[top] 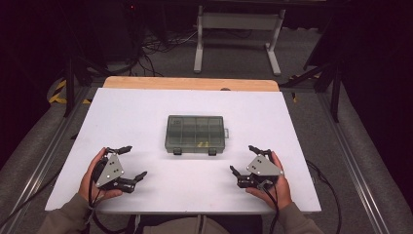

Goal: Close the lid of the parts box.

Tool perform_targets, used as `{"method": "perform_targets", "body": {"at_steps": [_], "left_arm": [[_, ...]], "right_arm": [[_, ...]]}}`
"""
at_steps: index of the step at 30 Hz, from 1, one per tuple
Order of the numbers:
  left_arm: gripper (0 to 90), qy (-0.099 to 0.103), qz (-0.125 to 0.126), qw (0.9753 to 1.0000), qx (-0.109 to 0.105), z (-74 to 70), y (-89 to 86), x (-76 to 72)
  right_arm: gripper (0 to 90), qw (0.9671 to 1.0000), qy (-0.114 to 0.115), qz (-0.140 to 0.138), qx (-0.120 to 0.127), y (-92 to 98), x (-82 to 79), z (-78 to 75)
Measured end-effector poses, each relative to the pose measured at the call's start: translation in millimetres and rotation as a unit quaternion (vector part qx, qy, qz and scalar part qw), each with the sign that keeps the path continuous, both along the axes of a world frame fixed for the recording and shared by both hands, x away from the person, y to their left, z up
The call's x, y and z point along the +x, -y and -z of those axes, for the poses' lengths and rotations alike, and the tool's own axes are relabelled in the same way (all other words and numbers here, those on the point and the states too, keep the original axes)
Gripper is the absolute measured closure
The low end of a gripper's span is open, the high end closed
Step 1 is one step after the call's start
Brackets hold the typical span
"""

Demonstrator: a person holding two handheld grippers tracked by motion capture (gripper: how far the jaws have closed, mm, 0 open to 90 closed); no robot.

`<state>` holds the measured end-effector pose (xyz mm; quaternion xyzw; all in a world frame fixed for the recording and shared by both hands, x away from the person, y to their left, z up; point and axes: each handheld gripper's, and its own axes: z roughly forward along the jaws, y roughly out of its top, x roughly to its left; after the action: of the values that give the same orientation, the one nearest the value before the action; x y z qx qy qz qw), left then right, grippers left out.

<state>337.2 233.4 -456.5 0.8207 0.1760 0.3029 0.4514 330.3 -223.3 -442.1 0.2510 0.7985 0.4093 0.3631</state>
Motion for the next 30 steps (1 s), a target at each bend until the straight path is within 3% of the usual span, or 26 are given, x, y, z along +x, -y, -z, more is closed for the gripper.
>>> {"method": "perform_targets", "body": {"at_steps": [6, 12, 24, 30], "left_arm": [[7.1, -0.010, -0.004, 0.9999, -0.002, 4.2, -4.1, -1.8], [7.2, -0.017, -0.009, 0.9998, -0.005, 6.6, -10.1, -4.6], [7.4, -0.048, -0.025, 0.9978, -0.039, 11.9, -25.9, -6.6], [7.2, -0.041, -0.024, 0.9983, -0.034, 11.6, -25.9, -6.8]], "right_arm": [[11.5, 1.0000, -0.008, 0.005, -0.002, 4.4, -2.7, 6.8], [11.5, 0.9997, -0.013, 0.013, 0.014, 10.6, -5.7, 10.0], [11.9, 0.9990, -0.022, 0.022, 0.032, 22.4, -12.7, 14.5], [11.8, 0.9988, -0.026, 0.016, 0.038, 21.2, -10.7, 15.3]]}}
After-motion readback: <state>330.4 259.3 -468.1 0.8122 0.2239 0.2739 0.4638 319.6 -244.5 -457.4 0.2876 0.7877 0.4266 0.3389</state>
